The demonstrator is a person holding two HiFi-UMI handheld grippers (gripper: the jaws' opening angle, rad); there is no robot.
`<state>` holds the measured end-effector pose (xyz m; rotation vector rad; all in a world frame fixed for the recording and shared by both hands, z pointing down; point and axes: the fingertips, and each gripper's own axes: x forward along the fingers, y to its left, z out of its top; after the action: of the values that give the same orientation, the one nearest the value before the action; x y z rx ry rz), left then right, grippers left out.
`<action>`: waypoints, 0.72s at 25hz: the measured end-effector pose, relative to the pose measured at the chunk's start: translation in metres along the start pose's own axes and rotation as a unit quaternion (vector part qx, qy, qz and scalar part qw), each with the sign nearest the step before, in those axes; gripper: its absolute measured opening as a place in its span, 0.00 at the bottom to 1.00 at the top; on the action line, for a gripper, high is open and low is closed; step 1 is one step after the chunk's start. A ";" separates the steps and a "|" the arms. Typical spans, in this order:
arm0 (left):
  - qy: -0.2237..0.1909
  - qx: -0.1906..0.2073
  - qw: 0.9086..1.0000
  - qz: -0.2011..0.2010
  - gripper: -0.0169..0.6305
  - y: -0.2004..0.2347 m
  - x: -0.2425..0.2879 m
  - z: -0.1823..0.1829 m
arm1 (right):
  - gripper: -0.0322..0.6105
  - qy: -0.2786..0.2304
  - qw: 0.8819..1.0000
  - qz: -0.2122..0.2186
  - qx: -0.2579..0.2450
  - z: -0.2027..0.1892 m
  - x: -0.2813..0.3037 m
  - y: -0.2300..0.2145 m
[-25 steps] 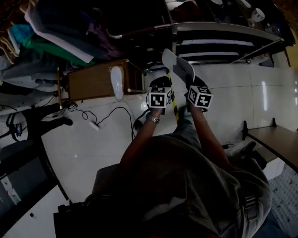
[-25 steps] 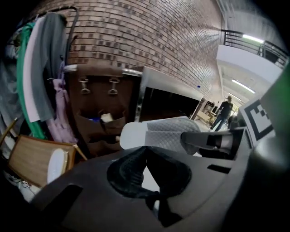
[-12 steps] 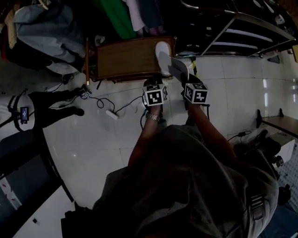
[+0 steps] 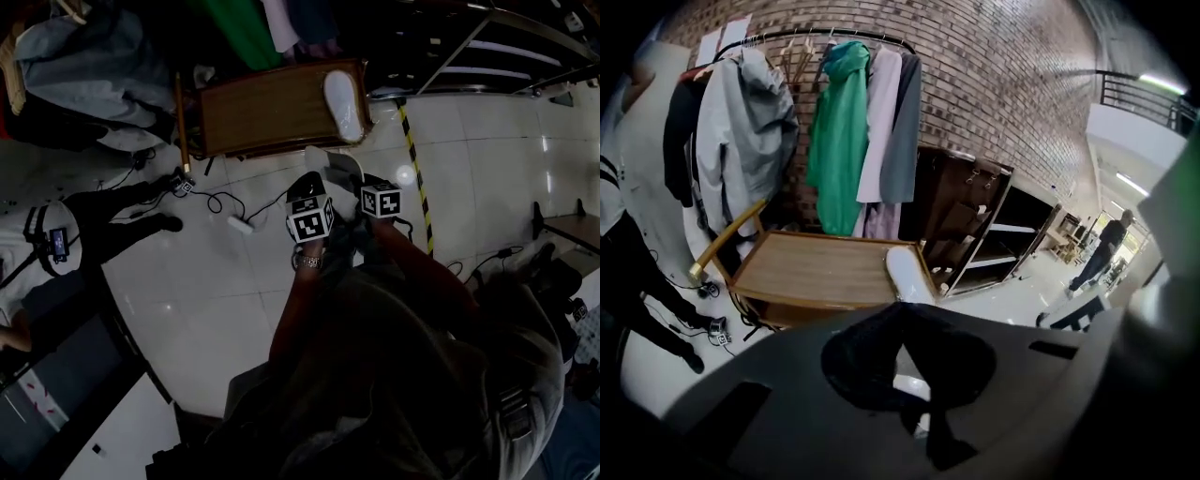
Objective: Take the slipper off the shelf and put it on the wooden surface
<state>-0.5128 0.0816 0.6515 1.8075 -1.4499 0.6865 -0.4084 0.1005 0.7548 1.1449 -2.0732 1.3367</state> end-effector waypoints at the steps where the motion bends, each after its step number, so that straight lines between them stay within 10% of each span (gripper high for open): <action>1: 0.005 -0.001 1.000 -0.001 0.03 0.002 0.005 -0.007 | 0.14 -0.002 1.000 -0.012 0.021 -0.011 0.010 -0.014; 6: 0.018 -0.008 1.000 -0.017 0.03 0.005 0.040 -0.045 | 0.14 -0.087 0.982 -0.064 0.156 -0.042 0.062 -0.092; 14: -0.011 -0.014 1.000 -0.018 0.03 0.036 0.116 -0.105 | 0.15 -0.264 0.910 -0.075 0.310 -0.033 0.185 -0.197; 18: -0.004 -0.010 1.000 -0.004 0.03 0.050 0.133 -0.130 | 0.18 -0.220 0.930 -0.110 0.272 -0.037 0.249 -0.227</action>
<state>-0.5277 0.0991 0.8426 1.8022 -1.4477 0.6600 -0.3694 -0.0149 1.0713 2.0075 -1.8022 1.7169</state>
